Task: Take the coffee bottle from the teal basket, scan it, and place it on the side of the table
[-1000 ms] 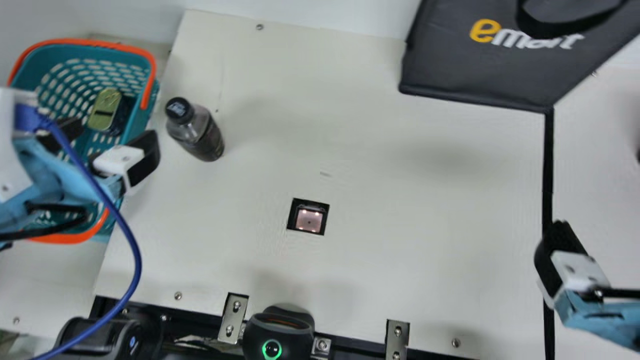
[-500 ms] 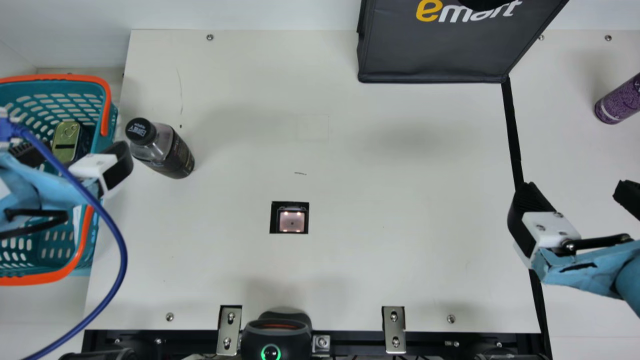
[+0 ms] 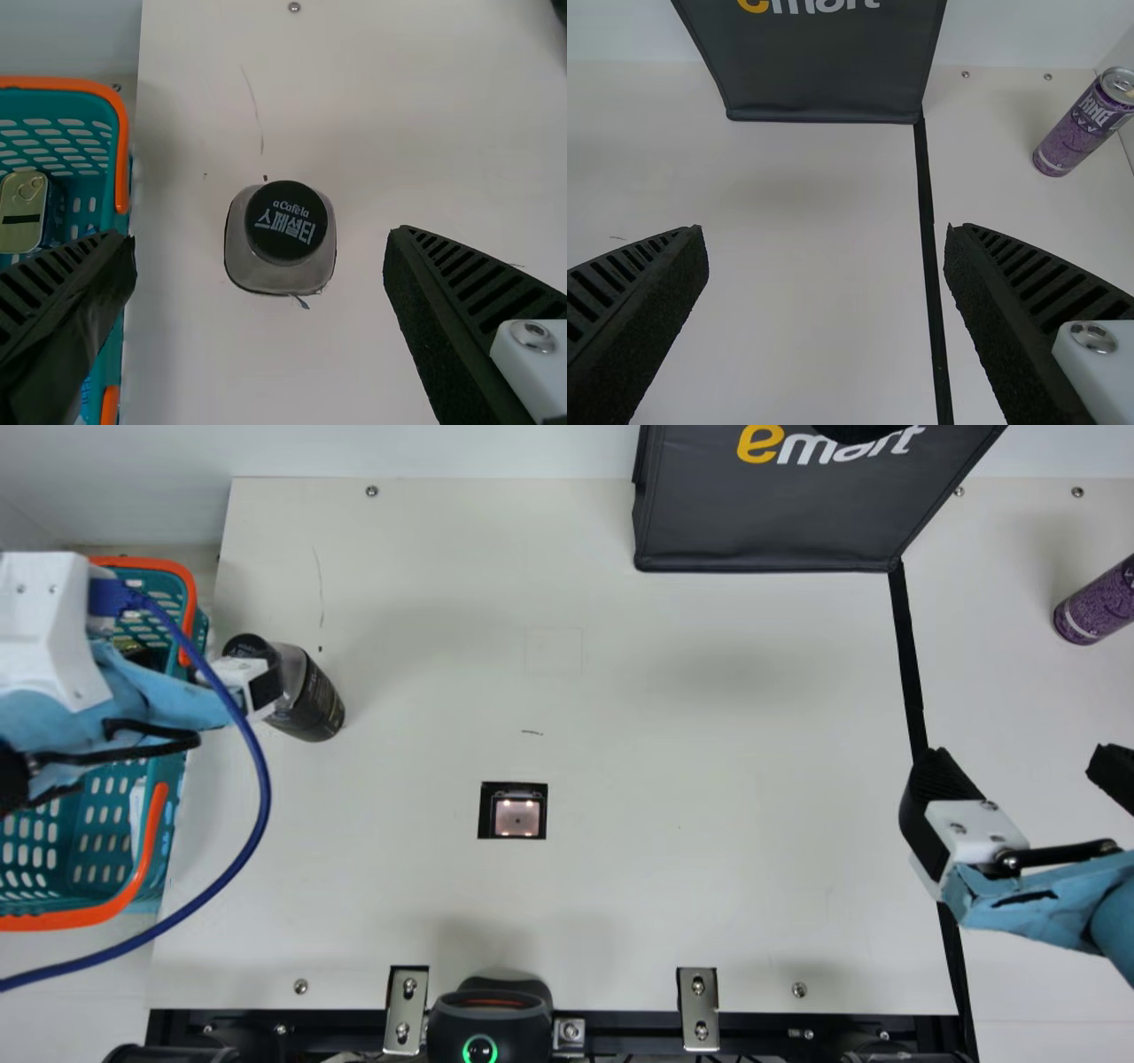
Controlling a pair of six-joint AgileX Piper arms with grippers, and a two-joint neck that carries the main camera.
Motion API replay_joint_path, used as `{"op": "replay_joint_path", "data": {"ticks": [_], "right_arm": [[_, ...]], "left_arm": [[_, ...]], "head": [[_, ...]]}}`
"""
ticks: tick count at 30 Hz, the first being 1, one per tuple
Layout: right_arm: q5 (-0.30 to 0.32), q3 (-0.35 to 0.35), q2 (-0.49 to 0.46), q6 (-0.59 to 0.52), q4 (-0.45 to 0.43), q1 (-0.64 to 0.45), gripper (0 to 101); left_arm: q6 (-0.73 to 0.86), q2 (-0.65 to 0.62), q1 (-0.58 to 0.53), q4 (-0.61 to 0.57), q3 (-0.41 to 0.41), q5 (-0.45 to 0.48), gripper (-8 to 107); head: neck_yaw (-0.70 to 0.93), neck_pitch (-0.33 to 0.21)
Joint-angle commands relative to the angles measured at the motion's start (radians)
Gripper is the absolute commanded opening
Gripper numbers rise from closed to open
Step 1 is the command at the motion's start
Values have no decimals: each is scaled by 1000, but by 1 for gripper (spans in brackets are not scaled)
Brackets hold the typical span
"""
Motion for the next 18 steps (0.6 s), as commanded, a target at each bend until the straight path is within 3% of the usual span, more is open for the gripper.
{"op": "replay_joint_path", "data": {"ticks": [1, 18], "right_arm": [[0, 0, 0, 0, 0, 0, 95], [-1, 0, 0, 0, 0, 0, 95]], "left_arm": [[-9, 20, -7, 6, 10, -20, 90], [-55, 141, -33, 13, 67, -192, 90]], "head": [[0, -29], [0, -29]]}}
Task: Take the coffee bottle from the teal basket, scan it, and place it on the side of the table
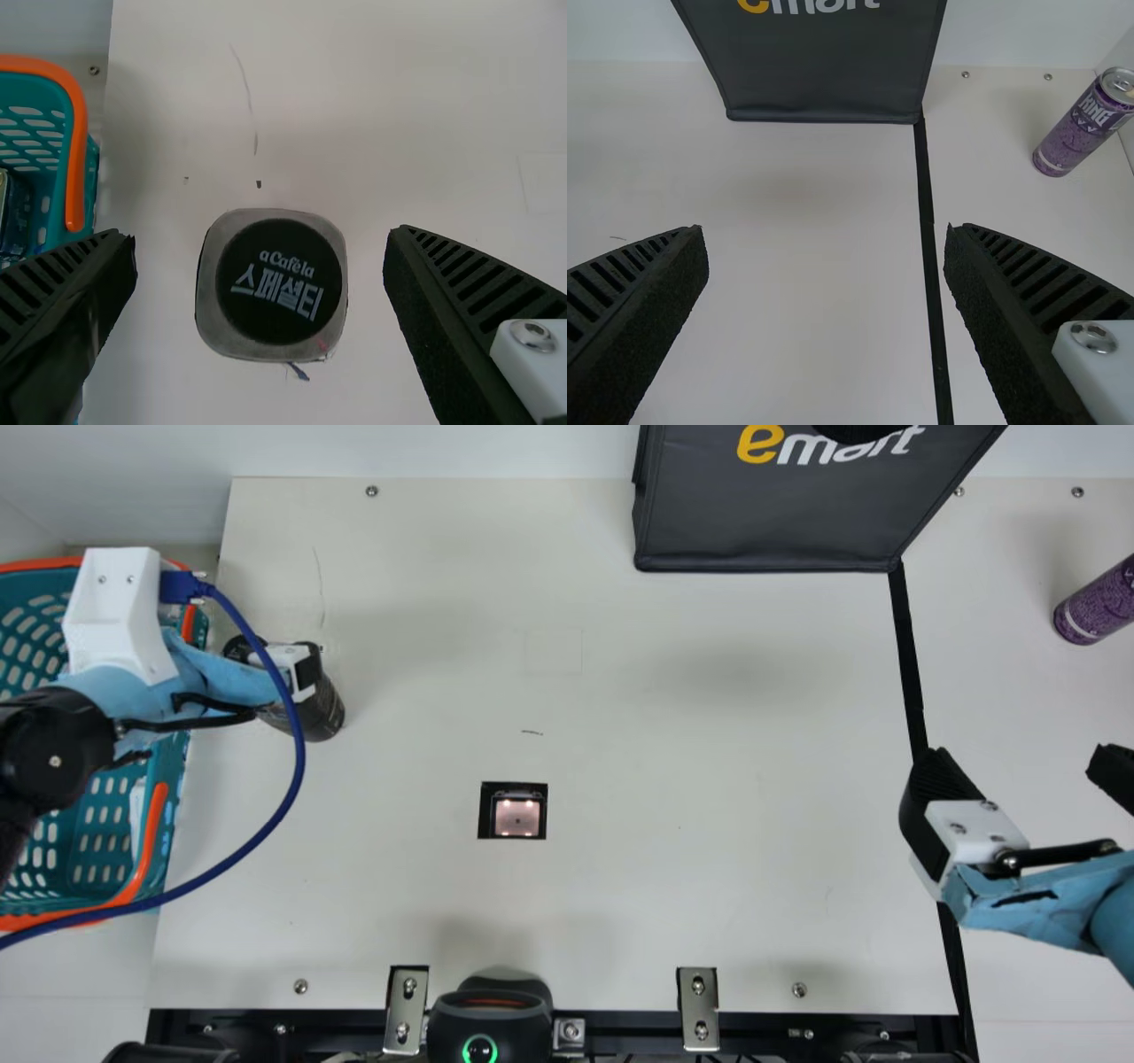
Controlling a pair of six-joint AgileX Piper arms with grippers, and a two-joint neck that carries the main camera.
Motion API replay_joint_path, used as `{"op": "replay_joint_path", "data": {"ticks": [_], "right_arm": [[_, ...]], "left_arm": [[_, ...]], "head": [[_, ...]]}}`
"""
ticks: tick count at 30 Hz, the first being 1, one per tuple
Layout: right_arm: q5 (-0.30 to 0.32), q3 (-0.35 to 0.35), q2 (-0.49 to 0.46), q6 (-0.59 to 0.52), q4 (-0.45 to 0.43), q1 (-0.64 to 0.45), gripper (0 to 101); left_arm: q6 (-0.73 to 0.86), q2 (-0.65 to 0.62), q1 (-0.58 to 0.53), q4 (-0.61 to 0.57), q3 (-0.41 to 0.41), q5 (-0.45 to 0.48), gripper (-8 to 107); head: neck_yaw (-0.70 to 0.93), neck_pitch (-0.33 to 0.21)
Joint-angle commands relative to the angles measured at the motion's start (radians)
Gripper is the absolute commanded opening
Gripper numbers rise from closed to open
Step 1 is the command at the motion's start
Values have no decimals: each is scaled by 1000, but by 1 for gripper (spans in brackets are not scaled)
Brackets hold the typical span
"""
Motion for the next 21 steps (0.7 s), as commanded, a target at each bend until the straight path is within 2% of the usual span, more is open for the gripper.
{"op": "replay_joint_path", "data": {"ticks": [1, 2, 10, 16, 17, 21], "right_arm": [[0, 0, 0, 0, 0, 0, 95], [0, 0, 0, 0, 0, 0, 95], [0, 0, 0, 0, 0, 0, 95], [0, 0, 0, 0, 0, 0, 95], [1, 0, 0, 0, 0, 0, 95], [0, 0, 0, 0, 0, 0, 95]], "left_arm": [[-4, 6, -2, 2, 4, -17, 90], [-6, 10, -3, 3, 7, -24, 90], [-22, 9, -17, 11, 24, -58, 37], [-56, -31, -37, 27, 27, -39, -3], [-65, -40, -41, 30, 27, -31, -8], [-113, -81, -64, 49, 21, 12, -8]], "head": [[0, -29], [0, -29], [0, -29], [0, -29], [0, -29], [0, -29]]}}
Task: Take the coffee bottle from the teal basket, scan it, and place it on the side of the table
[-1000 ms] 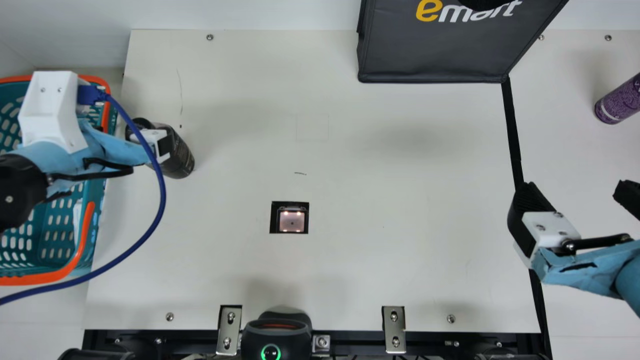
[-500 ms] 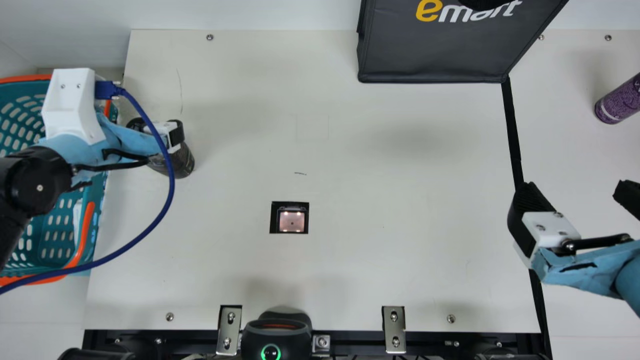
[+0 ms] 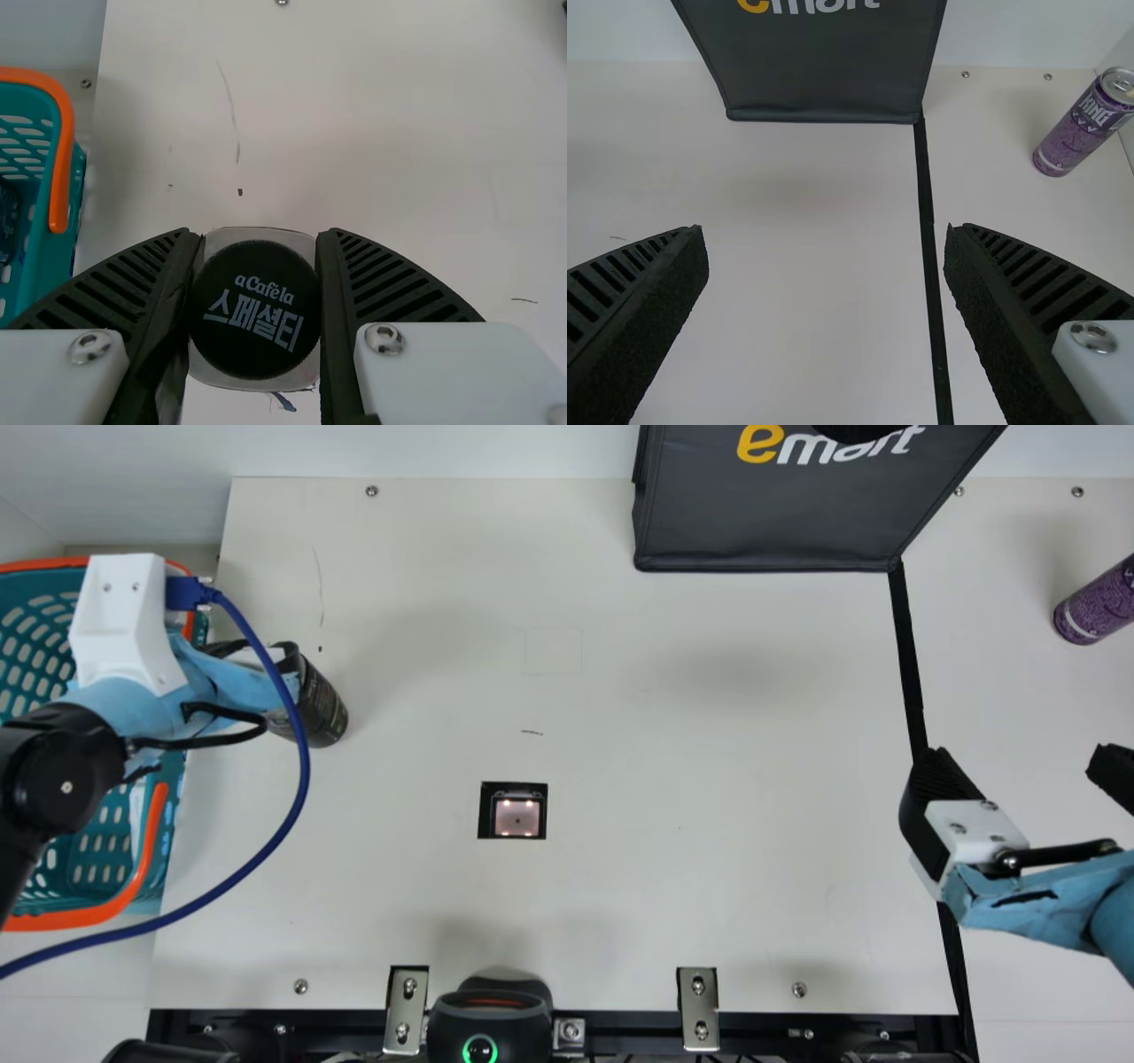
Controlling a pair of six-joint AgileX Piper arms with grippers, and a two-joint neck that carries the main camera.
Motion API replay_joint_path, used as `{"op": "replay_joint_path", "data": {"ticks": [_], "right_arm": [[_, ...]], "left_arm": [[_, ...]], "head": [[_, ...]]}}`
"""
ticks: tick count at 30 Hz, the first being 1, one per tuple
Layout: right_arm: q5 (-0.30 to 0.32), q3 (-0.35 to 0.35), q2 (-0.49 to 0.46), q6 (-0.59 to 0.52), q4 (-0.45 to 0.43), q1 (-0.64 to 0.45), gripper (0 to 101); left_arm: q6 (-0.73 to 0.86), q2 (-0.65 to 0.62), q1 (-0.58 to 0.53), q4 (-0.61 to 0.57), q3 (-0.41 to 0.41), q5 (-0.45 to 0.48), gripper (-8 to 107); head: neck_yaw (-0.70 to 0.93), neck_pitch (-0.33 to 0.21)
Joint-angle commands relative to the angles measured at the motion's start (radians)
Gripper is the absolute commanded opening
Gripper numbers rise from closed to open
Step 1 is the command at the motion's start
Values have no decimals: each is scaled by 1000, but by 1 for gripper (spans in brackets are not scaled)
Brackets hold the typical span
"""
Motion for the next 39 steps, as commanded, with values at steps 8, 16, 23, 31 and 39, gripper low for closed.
{"op": "replay_joint_path", "data": {"ticks": [8, 16, 23, 31, 39], "right_arm": [[0, 0, 0, 0, 0, 0, 95], [0, 0, 0, 0, 0, 0, 95], [0, 0, 0, 0, 0, 0, 95], [0, 0, 0, 0, 0, 0, 95], [0, 0, 0, 0, 0, 0, 95]], "left_arm": [[-135, -99, -89, 54, -16, 118, -8], [-240, -172, -210, 111, -25, 207, -8], [-348, -205, -335, 180, -30, 264, -8], [-497, -209, -501, 264, -44, 319, -8], [-667, -175, -666, 341, -65, 356, -8]], "head": [[2, -29], [2, -29], [2, -29], [2, -29], [2, -29]]}}
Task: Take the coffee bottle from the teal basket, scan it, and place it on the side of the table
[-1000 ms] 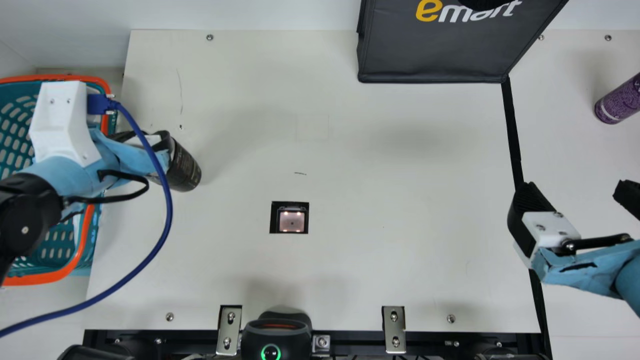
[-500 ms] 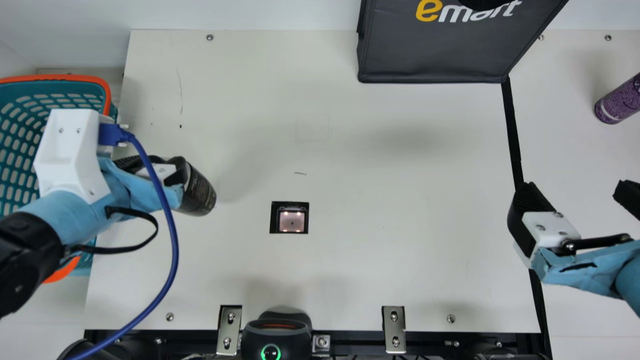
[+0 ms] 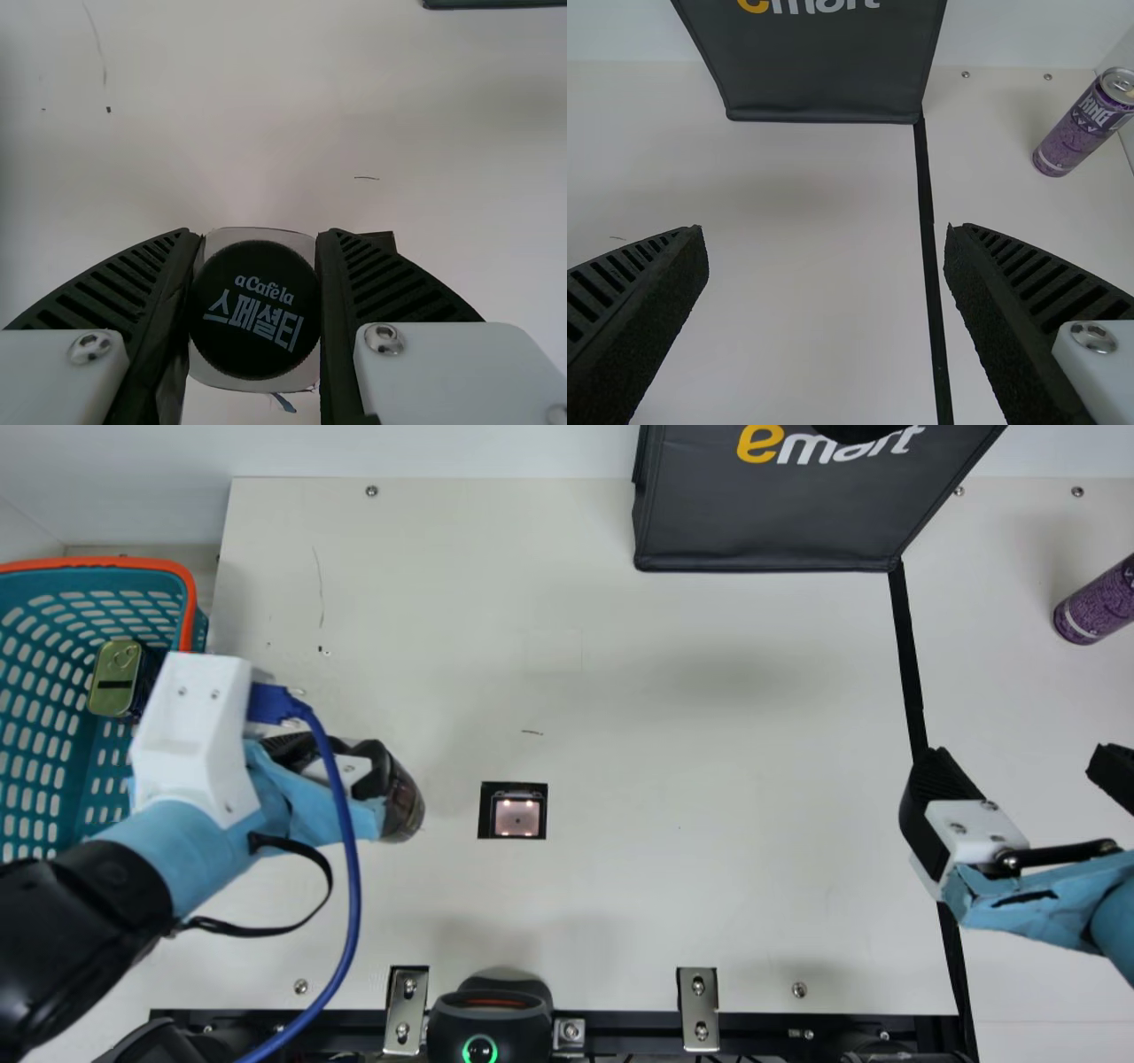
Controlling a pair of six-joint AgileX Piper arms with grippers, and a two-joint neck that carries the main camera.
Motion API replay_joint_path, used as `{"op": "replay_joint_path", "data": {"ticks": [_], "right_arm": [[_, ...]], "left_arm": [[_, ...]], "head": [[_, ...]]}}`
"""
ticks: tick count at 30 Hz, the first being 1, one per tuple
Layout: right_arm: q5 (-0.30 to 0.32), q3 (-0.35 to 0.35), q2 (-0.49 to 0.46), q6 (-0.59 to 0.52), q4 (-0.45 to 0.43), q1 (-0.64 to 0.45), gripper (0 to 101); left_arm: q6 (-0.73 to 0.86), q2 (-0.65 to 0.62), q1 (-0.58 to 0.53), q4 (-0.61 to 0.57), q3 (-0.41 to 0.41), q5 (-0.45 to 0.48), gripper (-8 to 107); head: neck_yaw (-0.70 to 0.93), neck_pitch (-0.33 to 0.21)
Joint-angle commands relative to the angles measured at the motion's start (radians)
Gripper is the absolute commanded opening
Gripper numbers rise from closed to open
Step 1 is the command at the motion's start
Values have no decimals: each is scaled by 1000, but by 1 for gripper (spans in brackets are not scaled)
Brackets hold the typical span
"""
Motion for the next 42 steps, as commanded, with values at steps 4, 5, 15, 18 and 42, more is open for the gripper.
{"op": "replay_joint_path", "data": {"ticks": [4, 5, 15, 18, 42], "right_arm": [[0, 0, 0, 0, 0, 0, 95], [0, 0, 0, 0, 0, 0, 95], [0, 0, 0, 0, 0, 0, 95], [0, 0, 0, 0, 0, 0, 95], [0, 0, 0, 0, 0, 0, 95]], "left_arm": [[-132, 28, -111, 45, -15, 18, -8], [-152, 35, -125, 52, -17, 21, -8], [-354, 109, -249, 128, -37, 33, -8], [-403, 130, -275, 148, -40, 33, -8], [-670, 289, -389, 295, -41, 6, -8]], "head": [[2, -29], [2, -29], [2, -29], [2, -29], [2, -29]]}}
